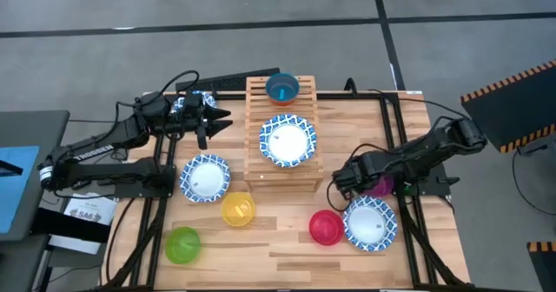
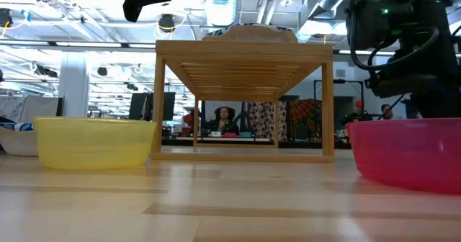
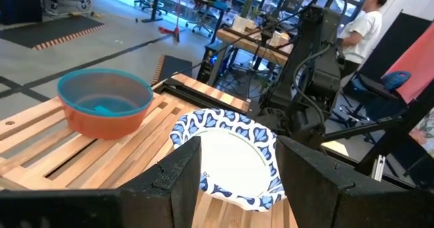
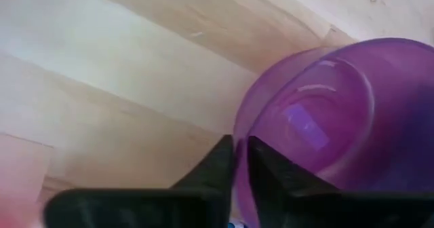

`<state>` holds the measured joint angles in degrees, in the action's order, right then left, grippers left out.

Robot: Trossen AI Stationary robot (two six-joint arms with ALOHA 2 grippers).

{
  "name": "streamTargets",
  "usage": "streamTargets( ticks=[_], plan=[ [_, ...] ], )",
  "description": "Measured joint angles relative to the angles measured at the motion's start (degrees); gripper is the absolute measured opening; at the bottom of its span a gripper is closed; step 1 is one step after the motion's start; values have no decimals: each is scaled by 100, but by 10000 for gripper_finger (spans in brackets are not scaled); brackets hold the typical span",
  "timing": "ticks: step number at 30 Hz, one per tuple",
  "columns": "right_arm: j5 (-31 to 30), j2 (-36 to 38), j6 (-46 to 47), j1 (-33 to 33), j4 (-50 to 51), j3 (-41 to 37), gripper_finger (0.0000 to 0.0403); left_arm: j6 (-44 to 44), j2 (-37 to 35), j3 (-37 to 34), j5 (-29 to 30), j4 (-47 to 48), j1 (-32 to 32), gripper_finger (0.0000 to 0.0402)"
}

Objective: Place and stack bowls onto a shelf
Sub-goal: Stack the violet bowl on top of the blue bowl on the shelf

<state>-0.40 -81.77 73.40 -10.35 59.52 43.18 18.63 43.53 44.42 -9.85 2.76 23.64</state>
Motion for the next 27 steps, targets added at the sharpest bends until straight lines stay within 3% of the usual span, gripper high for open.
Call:
streamTargets(
  ticks=[4, 13, 20, 27],
  plan=[
    [8, 63, -174, 0, -4, 0, 20, 0, -2, 0, 0, 0, 0, 174],
    [-280, 868, -254, 0, 851, 747, 21, 2, -2, 0, -11, -3, 1, 174],
    [-777, 1252, -905, 415, 2215, 2380, 21, -71, 0, 0, -7, -6, 0, 174],
    [-1166, 712, -3148, 1399, 2408, 4626, 21, -47, 0, 0, -6, -6, 1, 174]
  ],
)
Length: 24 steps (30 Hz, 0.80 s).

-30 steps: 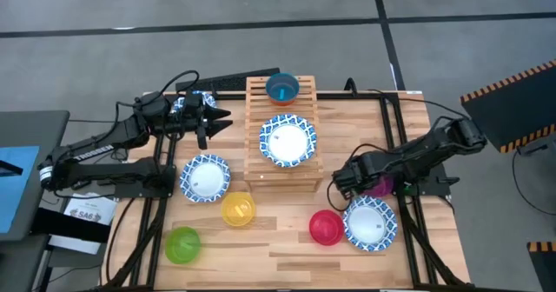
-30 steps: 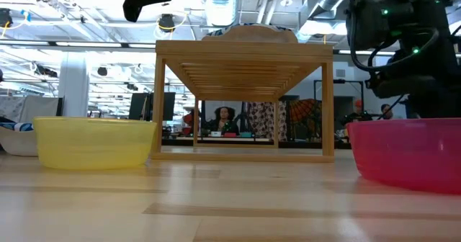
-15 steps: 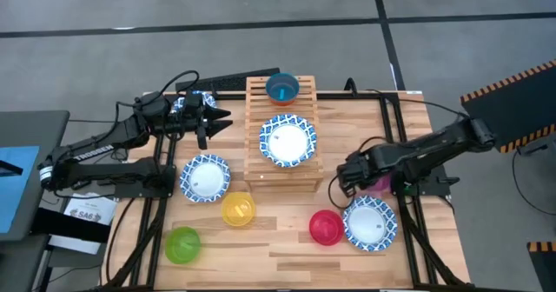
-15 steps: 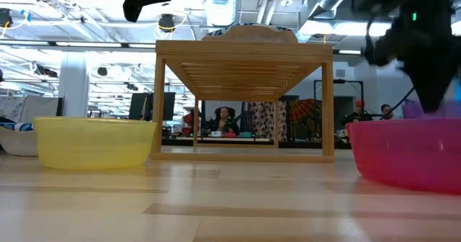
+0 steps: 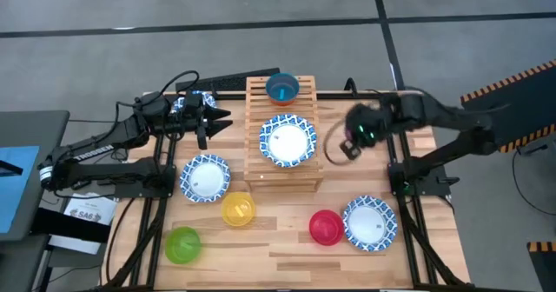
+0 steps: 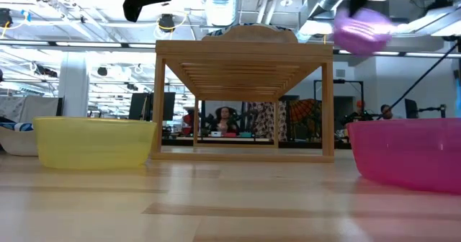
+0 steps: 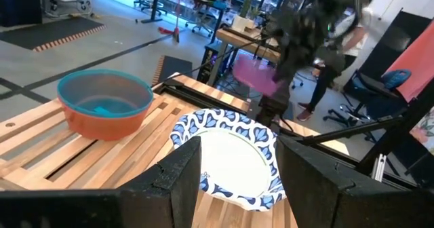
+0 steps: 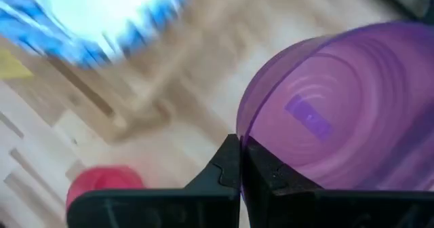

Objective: Place and stack bowls onto a shelf
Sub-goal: Stack the violet bowl on top of the blue bowl on the shelf

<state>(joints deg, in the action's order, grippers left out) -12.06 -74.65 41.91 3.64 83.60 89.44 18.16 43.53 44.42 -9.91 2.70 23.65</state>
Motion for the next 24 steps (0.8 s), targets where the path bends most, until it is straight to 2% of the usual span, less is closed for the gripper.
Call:
streamTargets(
  ticks=[7, 12, 18, 24],
  plan=[
    [-118, -1399, -2620, 700, -384, 2135, 21, 8, -2, 0, 2, -3, -1, 174],
    [-203, -2351, -4014, 1024, -863, 3300, 21, 8, 0, 0, 2, -4, 0, 174],
    [-203, -3254, -4849, 1292, -1182, 4043, 21, 8, -2, 0, 2, -4, 0, 174],
    [-293, -3805, -5153, 1467, -1181, 4202, 21, 9, -1, 0, 2, -3, -1, 174]
  ],
)
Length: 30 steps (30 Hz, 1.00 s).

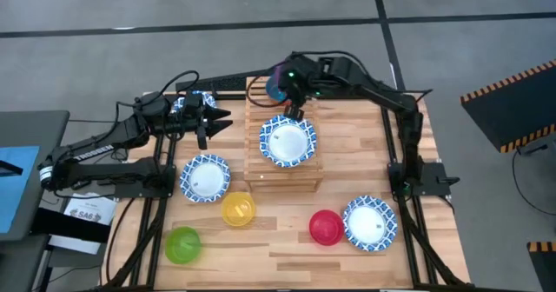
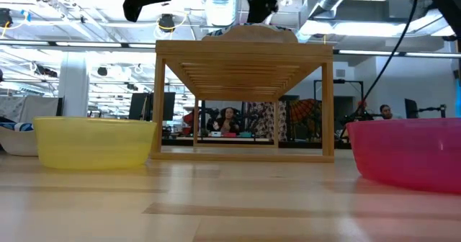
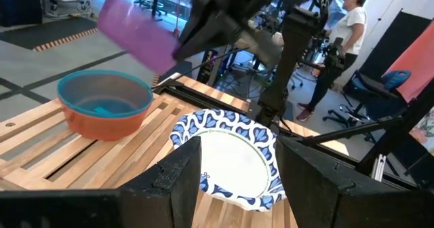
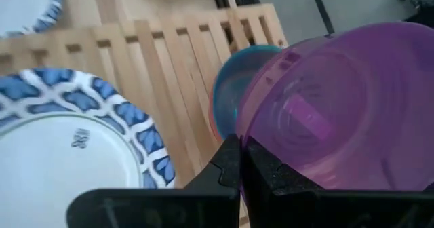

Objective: Place and stack bowls onto a shelf
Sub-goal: Stack the violet bowl on top of the blue bowl on the shelf

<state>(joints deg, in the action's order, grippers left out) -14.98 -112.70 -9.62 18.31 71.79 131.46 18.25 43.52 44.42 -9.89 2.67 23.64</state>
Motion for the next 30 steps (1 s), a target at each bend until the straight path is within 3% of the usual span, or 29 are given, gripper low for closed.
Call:
streamTargets(
  ticks=[6, 17, 26, 30],
  plan=[
    [2, -307, -10, 160, 103, 0, 21, -1, 1, 0, 0, 1, 0, 174],
    [83, -285, -195, 197, -29, -66, 44, -1, 0, 0, 0, 1, 0, 174],
    [140, -287, -546, 119, -435, -66, 30, 51, 1, 0, 0, 3, 2, 174],
    [138, -287, -546, 148, -429, -66, 42, 56, 0, 0, 0, 3, 1, 174]
  ],
)
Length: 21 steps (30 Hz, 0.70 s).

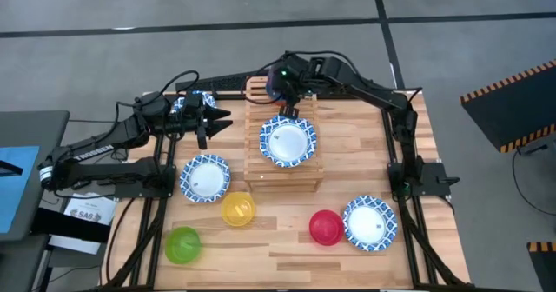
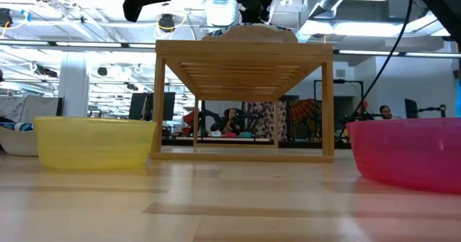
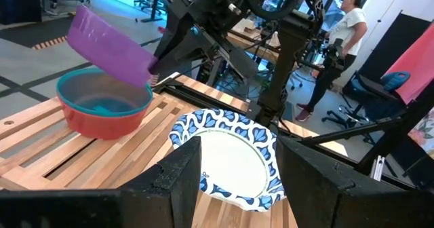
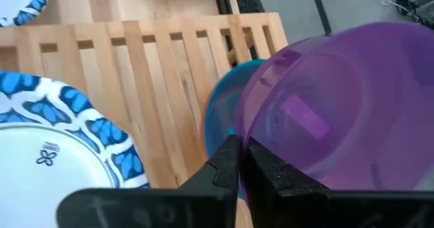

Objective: Place and stack bowls onto a shelf
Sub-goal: Stack the violet bowl on top of the blue bowl on the shelf

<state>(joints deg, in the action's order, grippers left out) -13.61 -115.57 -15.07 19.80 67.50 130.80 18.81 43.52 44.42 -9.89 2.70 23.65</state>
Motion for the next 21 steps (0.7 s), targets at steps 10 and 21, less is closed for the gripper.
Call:
streamTargets(
  ticks=[10, 21],
  plan=[
    [8, -5, -45, -5, -102, -170, 61, 52, 0, 0, 0, 0, 0, 174],
    [24, -4, 297, 106, -69, -170, 138, 52, 1, 0, 0, 0, 1, 174]
  ],
)
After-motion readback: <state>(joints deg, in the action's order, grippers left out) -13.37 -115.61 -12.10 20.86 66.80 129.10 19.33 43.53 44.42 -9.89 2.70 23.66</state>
